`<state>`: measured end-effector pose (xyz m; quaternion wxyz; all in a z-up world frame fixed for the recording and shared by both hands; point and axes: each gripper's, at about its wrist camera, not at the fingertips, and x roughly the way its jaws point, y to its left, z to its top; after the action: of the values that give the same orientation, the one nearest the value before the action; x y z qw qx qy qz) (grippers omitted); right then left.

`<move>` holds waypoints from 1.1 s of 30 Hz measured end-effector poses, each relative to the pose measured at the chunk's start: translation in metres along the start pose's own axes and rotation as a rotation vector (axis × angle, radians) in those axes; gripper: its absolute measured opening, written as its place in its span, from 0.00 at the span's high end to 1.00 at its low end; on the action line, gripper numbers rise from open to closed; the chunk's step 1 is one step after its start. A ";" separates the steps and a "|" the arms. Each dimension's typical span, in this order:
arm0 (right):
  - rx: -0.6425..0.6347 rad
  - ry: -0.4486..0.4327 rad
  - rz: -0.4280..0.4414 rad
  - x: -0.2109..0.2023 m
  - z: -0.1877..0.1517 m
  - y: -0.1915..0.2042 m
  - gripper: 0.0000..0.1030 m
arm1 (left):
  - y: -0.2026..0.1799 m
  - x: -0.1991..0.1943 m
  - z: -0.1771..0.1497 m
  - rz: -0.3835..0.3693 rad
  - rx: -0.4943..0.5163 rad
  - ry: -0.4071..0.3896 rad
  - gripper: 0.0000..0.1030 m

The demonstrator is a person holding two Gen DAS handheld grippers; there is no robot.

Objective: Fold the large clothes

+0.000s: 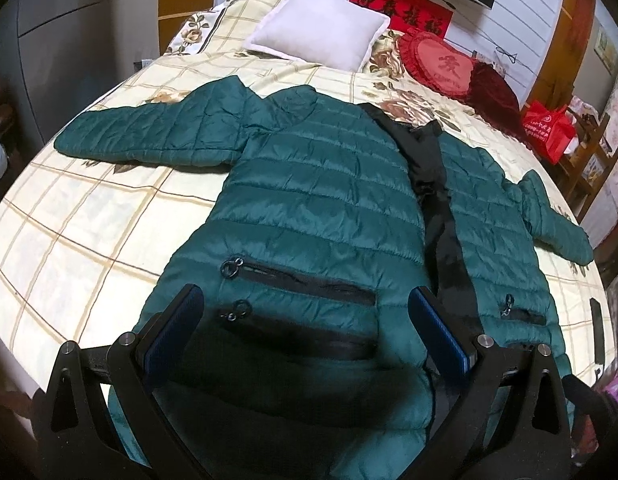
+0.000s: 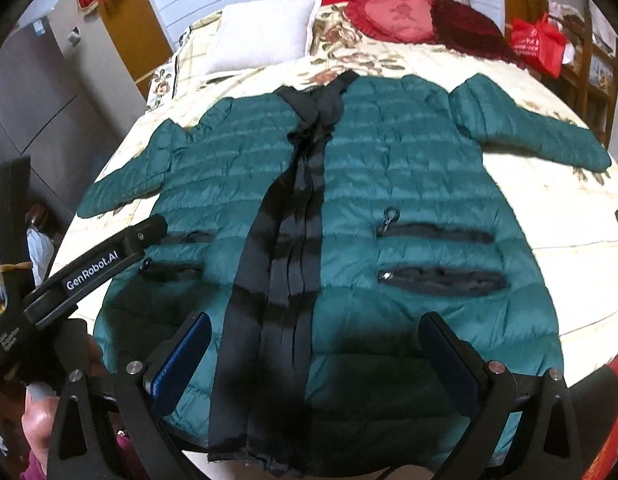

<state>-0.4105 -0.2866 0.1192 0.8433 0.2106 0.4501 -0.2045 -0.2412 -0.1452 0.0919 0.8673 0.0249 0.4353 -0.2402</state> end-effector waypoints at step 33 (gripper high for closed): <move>0.001 0.065 0.091 0.009 -0.004 -0.004 0.00 | -0.008 0.008 -0.005 -0.032 0.005 0.047 0.01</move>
<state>-0.4107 -0.2895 0.1094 0.8365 0.2377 0.4673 -0.1594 -0.2437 -0.1539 0.0841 0.8527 0.0257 0.4554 -0.2547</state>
